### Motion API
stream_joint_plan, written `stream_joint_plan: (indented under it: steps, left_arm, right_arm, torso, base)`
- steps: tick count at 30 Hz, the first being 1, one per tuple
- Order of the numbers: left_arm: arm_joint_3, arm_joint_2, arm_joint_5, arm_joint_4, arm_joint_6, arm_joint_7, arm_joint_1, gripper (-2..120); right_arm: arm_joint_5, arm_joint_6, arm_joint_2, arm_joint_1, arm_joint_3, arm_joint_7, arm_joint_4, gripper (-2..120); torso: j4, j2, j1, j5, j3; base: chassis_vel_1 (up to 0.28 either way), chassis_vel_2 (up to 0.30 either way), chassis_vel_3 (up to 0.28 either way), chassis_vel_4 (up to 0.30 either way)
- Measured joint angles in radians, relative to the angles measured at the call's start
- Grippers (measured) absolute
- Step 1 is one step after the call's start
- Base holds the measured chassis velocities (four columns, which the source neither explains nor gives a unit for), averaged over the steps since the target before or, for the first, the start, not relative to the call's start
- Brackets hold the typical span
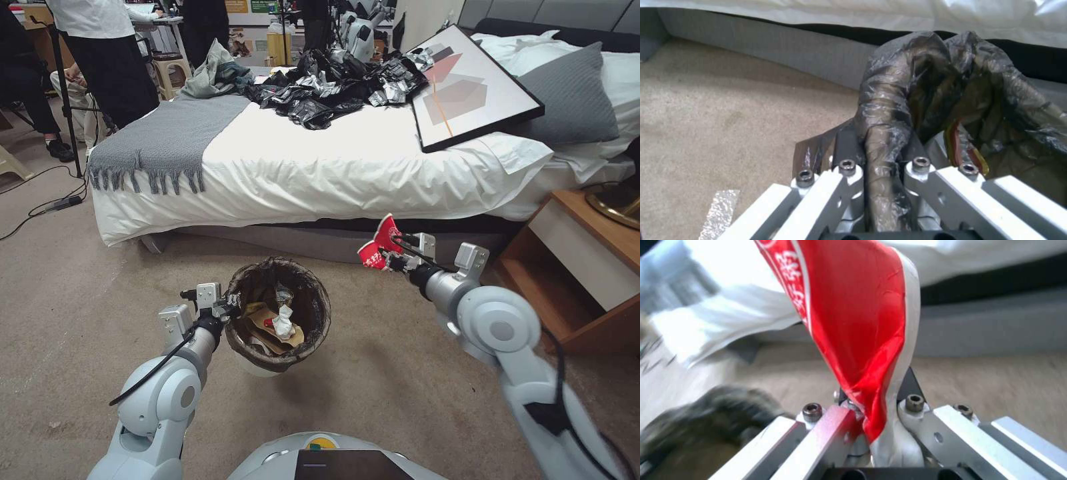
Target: Pick up the trash bin, then pick up the garbage from the floor and place it into the trash bin.
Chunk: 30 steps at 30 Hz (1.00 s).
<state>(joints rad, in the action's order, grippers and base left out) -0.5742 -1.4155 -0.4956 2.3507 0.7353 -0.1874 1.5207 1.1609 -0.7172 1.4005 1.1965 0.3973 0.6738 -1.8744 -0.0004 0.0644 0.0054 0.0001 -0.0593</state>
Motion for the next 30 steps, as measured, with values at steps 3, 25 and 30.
stream_joint_plan:
  steps: [3, 25, 30]
  left_arm:
    - [0.002, 0.0, 0.0, -0.003, 0.0, 0.0, -0.004, 5]
    - [-0.002, 0.001, 0.002, -0.01, 0.0, 0.003, -0.018, 5]
    - [-0.012, 0.002, 0.0, -0.015, 0.0, 0.003, -0.022, 5]
  right_arm:
    - [0.03, -0.017, -0.044, -0.004, 0.017, 0.026, -0.097, 0]
    - [0.175, -0.02, -0.695, -0.352, -0.291, -0.313, -0.46, 0]
    - [0.131, -0.02, -0.641, -0.574, -0.617, -0.308, -0.377, 0]
  torso:
    - [-0.0002, 0.0, 0.0, 0.0001, 0.0]
    - [-0.0003, 0.0, 0.0, -0.0002, 0.0]
    - [0.0002, 0.0, 0.0, -0.0003, 0.0]
  base:
    - [0.0, 0.0, 0.0, 0.0]
    - [0.0, 0.0, 0.0, 0.0]
    - [0.0, 0.0, 0.0, 0.0]
